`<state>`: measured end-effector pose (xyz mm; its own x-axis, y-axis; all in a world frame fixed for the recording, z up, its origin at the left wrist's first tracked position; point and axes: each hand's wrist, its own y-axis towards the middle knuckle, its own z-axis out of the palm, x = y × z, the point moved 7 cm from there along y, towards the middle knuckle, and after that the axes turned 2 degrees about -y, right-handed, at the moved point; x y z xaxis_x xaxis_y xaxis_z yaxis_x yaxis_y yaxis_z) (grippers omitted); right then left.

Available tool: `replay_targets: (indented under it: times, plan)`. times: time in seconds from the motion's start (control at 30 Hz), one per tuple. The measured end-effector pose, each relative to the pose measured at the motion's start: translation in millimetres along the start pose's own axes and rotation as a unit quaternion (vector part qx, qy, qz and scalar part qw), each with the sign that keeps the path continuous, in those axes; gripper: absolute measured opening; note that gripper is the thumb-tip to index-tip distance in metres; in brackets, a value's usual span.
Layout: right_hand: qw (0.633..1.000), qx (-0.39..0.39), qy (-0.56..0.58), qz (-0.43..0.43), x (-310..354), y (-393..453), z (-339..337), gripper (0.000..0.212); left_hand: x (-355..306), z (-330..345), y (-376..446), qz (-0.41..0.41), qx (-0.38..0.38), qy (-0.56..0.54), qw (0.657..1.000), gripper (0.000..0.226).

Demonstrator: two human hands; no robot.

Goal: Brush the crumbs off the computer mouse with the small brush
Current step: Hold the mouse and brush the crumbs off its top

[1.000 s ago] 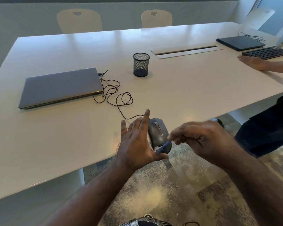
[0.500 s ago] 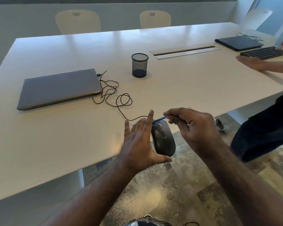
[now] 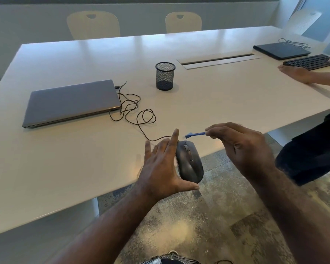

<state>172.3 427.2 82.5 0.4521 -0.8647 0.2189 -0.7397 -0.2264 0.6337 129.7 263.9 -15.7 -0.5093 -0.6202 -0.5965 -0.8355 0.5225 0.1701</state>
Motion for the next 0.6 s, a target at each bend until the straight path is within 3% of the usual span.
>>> replay_targets:
  times: [0.2,0.43,0.6]
  plan:
    - [0.998,0.050,0.011,-0.020,15,0,9,0.019,-3,1,2,0.005,-0.001,-0.001,1.000,0.144]
    - [0.999,0.017,0.009,0.044,-6,-4,0,0.022,0,-3,1,0.006,-0.010,-0.001,1.000,0.144]
    - [0.995,0.082,0.035,0.039,-1,-9,3,0.024,5,-6,1,-0.002,-0.028,-0.008,1.000,0.144]
